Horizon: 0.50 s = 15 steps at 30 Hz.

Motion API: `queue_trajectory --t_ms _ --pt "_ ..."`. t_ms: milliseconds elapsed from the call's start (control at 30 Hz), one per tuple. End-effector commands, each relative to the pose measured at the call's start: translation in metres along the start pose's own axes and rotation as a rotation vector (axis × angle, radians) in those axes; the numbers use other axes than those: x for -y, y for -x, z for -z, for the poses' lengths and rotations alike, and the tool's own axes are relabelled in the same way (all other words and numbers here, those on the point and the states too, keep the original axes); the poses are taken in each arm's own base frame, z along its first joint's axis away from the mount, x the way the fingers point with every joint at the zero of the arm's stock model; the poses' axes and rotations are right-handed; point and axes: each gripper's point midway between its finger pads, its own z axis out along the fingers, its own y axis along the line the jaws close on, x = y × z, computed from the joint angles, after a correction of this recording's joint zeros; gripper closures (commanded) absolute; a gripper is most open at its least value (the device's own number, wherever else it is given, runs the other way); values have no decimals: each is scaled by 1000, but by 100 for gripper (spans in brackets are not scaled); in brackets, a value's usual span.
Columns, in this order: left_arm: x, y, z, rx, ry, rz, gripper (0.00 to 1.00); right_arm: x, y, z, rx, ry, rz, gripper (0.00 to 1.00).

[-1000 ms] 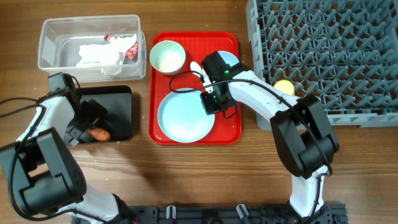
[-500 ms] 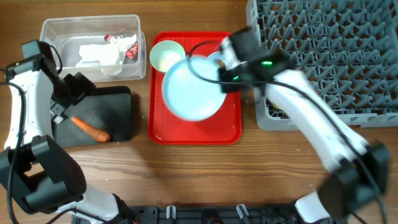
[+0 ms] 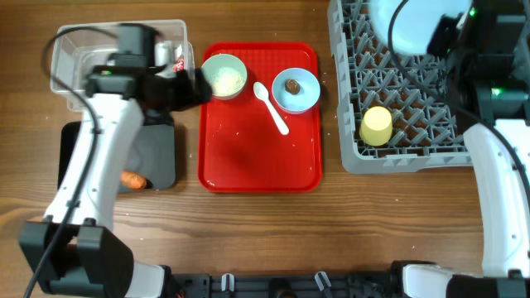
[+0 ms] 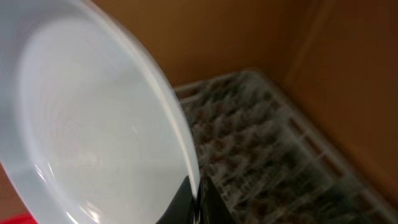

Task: Sort waste into correct bins and load items into the dishwasher rack
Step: 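Place the blue plate upright in the dish rack with right gripper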

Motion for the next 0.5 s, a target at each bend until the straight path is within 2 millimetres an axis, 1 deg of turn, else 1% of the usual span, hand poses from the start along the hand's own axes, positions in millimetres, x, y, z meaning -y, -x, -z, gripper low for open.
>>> queue_trajectory --t_ms 0,67,100,167,200,233,333,467 --pt "61 -20 -5 -11 -80 -162 0 33 14 -33 56 -212 191 96" --pt "76 -28 -8 -7 -73 -215 0 38 9 -52 45 -254 281 96" --pt "82 -31 -10 -3 -64 -238 0 40 4 -64 29 -278 333 95" --pt "95 -39 -12 7 -49 -287 0 43 -7 -84 7 -318 387 95" --pt "101 -43 -13 8 -51 -307 0 43 -15 -98 -4 -325 408 95" --pt "106 -46 -13 7 -59 -320 0 43 -19 -106 -9 -326 415 95" --pt "115 -50 -14 8 -73 -340 0 40 -31 -131 -6 -333 430 92" --pt "114 -49 -14 10 -73 -339 0 29 -47 -149 -17 -296 441 92"
